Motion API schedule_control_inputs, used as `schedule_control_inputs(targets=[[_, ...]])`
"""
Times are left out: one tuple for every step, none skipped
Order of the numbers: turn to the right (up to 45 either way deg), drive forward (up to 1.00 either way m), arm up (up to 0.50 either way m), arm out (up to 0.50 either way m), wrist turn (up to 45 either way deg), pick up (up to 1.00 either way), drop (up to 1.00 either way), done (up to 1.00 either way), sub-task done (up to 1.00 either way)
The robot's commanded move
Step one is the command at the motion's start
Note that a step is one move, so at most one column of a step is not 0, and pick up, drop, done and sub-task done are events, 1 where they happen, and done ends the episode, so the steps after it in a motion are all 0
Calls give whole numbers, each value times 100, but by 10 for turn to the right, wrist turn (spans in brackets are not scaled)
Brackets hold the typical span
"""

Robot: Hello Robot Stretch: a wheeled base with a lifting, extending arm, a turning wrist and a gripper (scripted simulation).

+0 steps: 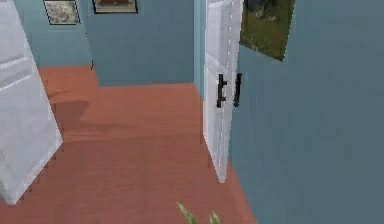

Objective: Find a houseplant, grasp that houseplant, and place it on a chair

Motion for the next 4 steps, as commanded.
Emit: schedule_control_inputs(targets=[[0,15,0,0,0,0,0,0,0],[-270,0,0,0,0,0,0,0,0],[0,100,0,0,0,0,0,0,0],[0,100,0,0,0,0,0,0,0]])
